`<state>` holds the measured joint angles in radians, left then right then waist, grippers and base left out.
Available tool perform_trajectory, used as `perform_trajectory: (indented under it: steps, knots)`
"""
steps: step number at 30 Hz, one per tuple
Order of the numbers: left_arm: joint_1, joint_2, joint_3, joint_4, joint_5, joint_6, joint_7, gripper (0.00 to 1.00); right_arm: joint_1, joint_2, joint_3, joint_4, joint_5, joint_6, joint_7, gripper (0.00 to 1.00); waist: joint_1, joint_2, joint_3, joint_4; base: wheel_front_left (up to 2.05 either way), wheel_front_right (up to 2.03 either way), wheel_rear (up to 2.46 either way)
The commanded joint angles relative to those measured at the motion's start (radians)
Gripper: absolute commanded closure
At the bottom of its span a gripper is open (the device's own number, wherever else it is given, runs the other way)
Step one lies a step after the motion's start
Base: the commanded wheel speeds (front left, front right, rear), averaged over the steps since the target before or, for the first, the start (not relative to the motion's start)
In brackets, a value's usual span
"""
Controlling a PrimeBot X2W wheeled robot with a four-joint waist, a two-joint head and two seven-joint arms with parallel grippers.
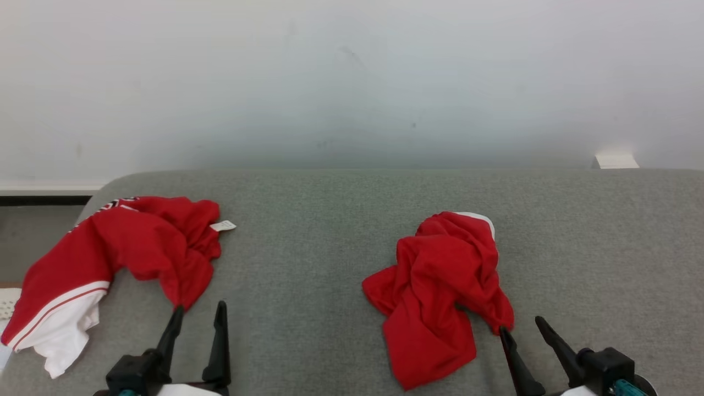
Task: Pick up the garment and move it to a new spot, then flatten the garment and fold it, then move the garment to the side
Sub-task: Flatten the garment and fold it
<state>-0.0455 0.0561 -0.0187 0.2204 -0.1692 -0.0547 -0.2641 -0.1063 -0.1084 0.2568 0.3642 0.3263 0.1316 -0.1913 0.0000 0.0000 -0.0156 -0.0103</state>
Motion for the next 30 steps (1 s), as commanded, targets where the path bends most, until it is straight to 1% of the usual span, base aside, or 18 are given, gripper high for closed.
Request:
perform_trajectory:
  steps: [1, 3, 9, 16, 21, 22, 23, 24, 25, 30]
  knots:
    - [-0.007, 0.001, 0.0, 0.006, 0.008, -0.003, -0.001, 0.0, -0.023, -0.006, 0.005, 0.021, 0.017, -0.002, 0.02, 0.0, 0.0, 0.0, 0.006, 0.021, 0.0, 0.0, 0.0]
    - [-0.006, 0.0, -0.002, 0.009, 0.007, -0.005, -0.001, 0.0, -0.031, -0.004, 0.012, 0.039, 0.024, -0.002, 0.042, 0.0, 0.0, 0.0, 0.007, 0.029, 0.0, 0.0, 0.0]
    - [-0.004, -0.002, -0.01, 0.017, -0.005, -0.002, -0.001, 0.0, -0.087, 0.017, 0.02, 0.144, 0.048, -0.002, 0.167, 0.0, 0.0, 0.0, 0.026, 0.082, 0.0, 0.0, 0.0]
    - [-0.021, -0.003, -0.023, 0.024, -0.015, -0.001, -0.001, 0.0, -0.141, 0.032, 0.004, 0.283, 0.054, -0.002, 0.265, 0.0, 0.0, 0.0, 0.051, 0.142, 0.0, 0.0, 0.0]
    - [-0.028, -0.003, -0.032, 0.032, -0.024, 0.002, -0.001, 0.0, -0.16, 0.047, 0.015, 0.363, 0.067, -0.001, 0.304, 0.0, 0.0, 0.0, 0.062, 0.18, 0.0, 0.0, 0.0]
    - [-0.028, -0.003, -0.033, 0.034, -0.024, 0.003, -0.001, 0.0, -0.16, 0.052, 0.025, 0.377, 0.078, 0.0, 0.318, 0.08, 0.0, 0.0, 0.063, 0.186, 0.0, 0.0, 0.0]
    - [-0.028, -0.003, -0.033, 0.035, -0.025, 0.003, -0.001, 0.0, -0.162, 0.056, 0.036, 0.389, 0.088, 0.002, 0.328, 0.74, 0.0, 0.0, 0.064, 0.191, 0.0, 0.0, 0.0]
    - [-0.028, -0.003, -0.033, 0.036, -0.025, 0.004, -0.001, 0.0, -0.16, 0.061, 0.049, 0.395, 0.1, 0.003, 0.337, 0.89, 0.0, 0.0, 0.064, 0.195, 0.0, 0.0, 0.0]
    - [-0.028, -0.003, -0.032, 0.037, -0.025, 0.004, -0.001, 0.0, -0.159, 0.064, 0.059, 0.398, 0.113, 0.003, 0.338, 1.0, 0.0, 0.0, 0.063, 0.197, 0.0, 0.0, 0.0]
    - [-0.019, -0.003, -0.024, 0.043, -0.017, 0.006, -0.001, 0.0, -0.17, 0.06, 0.077, 0.388, 0.15, 0.003, 0.28, 1.0, 0.0, 0.0, 0.052, 0.184, 0.0, 0.0, 0.0]
